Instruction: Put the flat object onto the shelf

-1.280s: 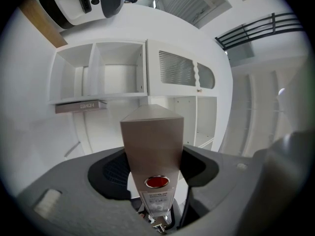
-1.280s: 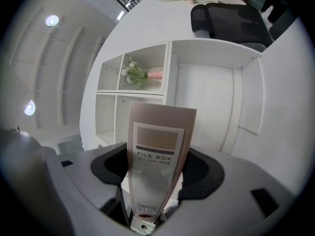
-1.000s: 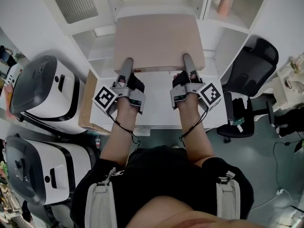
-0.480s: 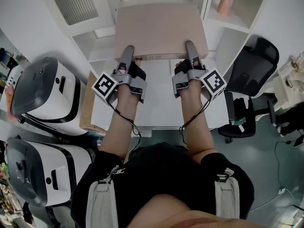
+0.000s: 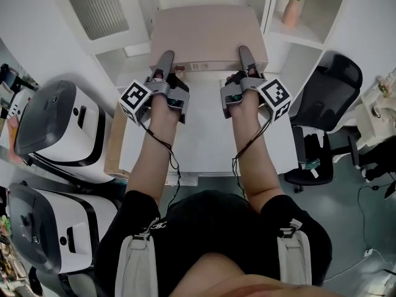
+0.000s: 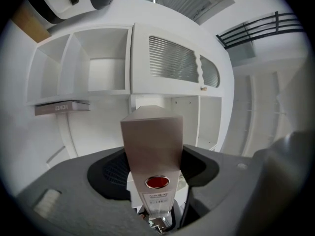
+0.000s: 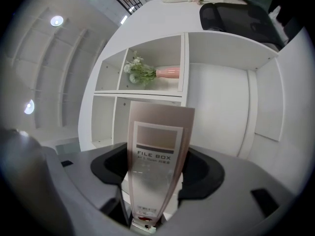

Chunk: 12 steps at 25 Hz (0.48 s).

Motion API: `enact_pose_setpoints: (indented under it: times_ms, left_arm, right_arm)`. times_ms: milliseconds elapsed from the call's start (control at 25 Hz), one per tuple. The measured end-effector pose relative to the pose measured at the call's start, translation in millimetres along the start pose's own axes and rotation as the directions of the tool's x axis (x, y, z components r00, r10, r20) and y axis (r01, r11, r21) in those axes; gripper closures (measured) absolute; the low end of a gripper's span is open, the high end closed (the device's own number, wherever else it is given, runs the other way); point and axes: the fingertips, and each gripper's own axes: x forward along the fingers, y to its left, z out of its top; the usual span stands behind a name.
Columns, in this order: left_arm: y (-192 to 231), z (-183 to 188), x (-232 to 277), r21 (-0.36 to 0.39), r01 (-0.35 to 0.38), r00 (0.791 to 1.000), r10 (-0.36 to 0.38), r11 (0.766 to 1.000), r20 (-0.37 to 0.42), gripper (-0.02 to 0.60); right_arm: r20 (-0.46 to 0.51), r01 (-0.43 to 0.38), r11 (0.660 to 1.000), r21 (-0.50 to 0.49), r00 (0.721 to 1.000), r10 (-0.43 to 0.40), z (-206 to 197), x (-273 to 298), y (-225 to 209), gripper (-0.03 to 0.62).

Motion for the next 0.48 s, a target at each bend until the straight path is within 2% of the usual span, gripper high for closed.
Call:
enact_pose_setpoints:
  times_ms: [160, 480]
  left_arm:
    - [5.9, 3.1, 3.7, -0.017, -0.015, 1.000, 0.015, 1.000, 0.010, 0.288]
    - [8.0, 13.2, 15.9, 0.004, -0.041, 0.999, 0.041, 0.999, 0.030, 0.287]
  right_arm:
    - [-0.015, 0.029, 1.000, -0.001, 0.999, -0.029, -1.1, 7.2, -4.0, 0.303]
    - [-0.037, 0.051, 0.998, 0.022, 0.998, -0.050, -2.0, 27.0, -13.1, 0.303]
